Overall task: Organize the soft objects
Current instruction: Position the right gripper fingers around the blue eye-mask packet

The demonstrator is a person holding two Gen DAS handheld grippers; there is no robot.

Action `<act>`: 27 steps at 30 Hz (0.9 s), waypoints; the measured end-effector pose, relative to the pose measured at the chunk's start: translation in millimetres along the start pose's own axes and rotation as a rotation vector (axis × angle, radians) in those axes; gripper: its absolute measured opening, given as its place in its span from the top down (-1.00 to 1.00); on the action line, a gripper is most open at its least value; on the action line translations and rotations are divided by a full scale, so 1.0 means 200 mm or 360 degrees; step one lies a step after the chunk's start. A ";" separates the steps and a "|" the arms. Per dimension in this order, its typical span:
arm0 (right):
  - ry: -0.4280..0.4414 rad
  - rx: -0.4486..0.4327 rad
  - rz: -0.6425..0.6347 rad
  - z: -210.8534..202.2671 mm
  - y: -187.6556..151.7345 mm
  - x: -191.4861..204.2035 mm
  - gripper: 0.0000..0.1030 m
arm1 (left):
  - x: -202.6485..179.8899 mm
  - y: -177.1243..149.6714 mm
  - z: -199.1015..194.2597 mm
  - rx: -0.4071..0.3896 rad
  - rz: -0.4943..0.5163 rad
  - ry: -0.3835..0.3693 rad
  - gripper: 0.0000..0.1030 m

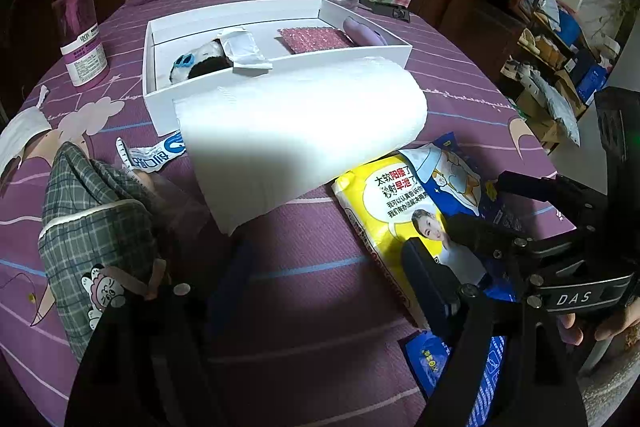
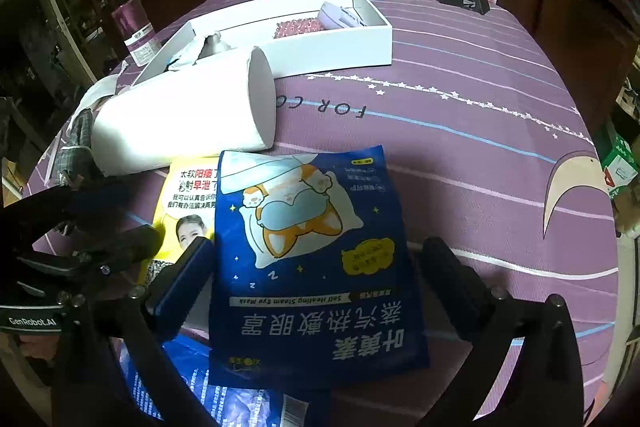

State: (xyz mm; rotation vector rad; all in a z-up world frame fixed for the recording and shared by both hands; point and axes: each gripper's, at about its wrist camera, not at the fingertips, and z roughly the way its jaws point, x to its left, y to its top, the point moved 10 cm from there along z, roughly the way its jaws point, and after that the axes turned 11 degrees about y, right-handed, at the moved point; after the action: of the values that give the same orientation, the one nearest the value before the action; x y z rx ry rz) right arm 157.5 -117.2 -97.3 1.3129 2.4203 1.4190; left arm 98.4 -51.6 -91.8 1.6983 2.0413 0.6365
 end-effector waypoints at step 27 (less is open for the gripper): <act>-0.0004 0.0003 -0.0002 0.00 0.00 0.01 -1.00 | -0.02 -0.01 0.01 -0.0003 0.0032 0.0000 -0.57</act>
State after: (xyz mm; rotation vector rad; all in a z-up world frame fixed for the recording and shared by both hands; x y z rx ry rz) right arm 156.5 -116.3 -97.9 1.3124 2.4209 1.4148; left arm 98.9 -55.1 -93.4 1.7199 2.0252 0.6453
